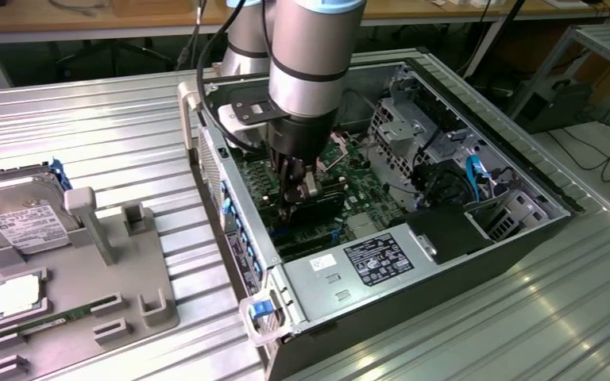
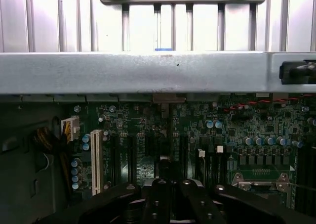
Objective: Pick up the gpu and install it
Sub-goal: 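Press down on the gpu until it lock into place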
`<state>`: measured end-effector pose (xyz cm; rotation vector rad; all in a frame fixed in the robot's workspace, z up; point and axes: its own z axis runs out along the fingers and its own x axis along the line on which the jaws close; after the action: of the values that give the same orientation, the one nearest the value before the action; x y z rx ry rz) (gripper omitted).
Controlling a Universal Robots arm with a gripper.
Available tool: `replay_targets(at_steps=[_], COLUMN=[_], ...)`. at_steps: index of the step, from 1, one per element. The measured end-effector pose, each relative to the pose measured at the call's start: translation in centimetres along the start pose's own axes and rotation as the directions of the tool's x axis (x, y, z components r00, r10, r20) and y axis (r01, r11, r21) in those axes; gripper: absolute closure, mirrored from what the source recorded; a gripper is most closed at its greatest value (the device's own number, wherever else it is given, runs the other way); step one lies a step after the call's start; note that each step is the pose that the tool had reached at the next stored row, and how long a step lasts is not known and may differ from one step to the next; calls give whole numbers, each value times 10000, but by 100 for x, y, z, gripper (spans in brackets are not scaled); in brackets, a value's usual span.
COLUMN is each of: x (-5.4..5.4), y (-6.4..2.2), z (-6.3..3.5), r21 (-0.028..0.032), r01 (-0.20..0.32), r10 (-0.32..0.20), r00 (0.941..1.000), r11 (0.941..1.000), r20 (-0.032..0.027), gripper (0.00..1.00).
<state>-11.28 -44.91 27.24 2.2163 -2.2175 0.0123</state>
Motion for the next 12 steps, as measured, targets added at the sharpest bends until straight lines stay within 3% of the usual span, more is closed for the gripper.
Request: replay_targets(at_steps=[6, 12], x=[0, -7], y=[0, 0], z=[49, 21], r21=[-49, -35], r01=[0, -2], r10=[-1, 1], r00=[9999, 9999], r11=[10000, 10000], r20=[-151, -135], gripper=[89, 89])
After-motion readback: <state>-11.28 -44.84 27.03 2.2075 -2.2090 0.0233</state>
